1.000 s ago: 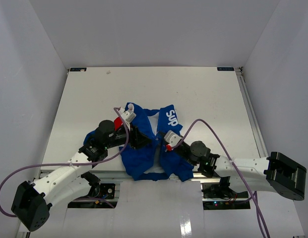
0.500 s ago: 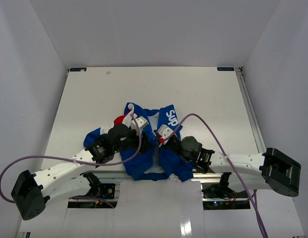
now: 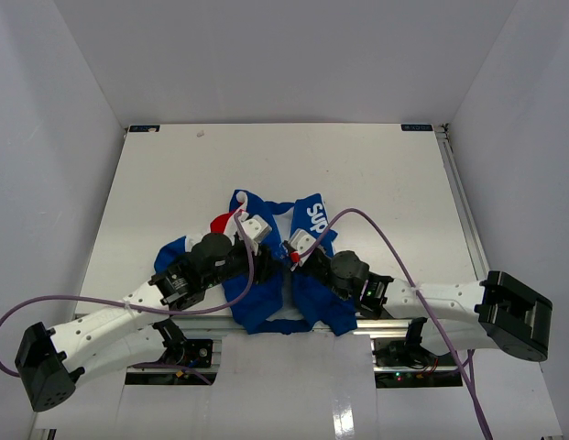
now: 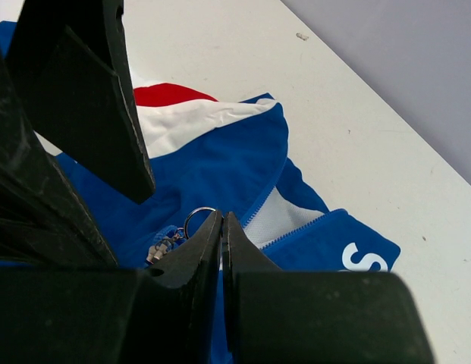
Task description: Zip up the jacket
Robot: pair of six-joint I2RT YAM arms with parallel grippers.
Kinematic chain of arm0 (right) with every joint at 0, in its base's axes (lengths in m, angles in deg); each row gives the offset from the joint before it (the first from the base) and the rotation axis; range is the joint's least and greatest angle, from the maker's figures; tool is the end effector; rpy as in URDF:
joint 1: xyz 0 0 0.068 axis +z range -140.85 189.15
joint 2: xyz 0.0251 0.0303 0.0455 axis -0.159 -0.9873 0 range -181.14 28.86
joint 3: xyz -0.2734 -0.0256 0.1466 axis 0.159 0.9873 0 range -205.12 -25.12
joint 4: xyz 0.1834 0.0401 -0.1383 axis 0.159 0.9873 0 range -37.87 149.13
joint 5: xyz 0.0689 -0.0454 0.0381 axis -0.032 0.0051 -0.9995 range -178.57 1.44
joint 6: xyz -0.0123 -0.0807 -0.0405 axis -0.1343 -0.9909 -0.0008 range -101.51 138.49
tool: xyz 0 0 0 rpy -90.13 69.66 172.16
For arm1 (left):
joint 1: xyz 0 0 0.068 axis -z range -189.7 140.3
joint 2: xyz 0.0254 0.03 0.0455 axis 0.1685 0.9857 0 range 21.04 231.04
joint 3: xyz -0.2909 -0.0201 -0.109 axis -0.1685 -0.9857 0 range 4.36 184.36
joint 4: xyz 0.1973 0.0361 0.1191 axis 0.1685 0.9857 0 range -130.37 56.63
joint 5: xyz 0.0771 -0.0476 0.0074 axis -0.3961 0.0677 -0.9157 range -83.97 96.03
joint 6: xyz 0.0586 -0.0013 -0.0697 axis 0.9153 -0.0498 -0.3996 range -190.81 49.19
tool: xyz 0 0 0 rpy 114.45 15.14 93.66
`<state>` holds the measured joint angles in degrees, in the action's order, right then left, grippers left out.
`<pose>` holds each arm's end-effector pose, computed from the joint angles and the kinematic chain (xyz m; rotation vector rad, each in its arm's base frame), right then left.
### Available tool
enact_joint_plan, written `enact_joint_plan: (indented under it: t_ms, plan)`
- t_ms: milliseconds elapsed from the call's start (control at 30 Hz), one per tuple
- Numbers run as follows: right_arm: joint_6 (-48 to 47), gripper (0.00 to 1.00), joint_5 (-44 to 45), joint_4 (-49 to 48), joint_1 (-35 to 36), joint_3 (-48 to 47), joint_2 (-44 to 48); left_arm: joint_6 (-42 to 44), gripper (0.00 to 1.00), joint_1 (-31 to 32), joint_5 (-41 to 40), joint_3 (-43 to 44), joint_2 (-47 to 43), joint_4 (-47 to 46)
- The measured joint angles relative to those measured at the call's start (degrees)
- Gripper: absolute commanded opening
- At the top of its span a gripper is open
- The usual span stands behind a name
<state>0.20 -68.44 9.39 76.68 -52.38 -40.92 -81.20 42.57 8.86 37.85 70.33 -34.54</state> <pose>0.1270 0.2336 0.2982 -0.8568 1.3291 0.3998 0.1126 -0.1522 0.2856 0.7561 1.8814 -0.7586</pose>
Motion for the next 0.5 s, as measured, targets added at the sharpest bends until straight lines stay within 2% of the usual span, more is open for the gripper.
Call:
enact_joint_plan:
  t_ms: [500]
  plan:
    - [1.2,0.08,0.5,0.8,0.0,-0.4,-0.4,-0.6,0.56,0.1,0.7,-0.9,3.5,-1.6]
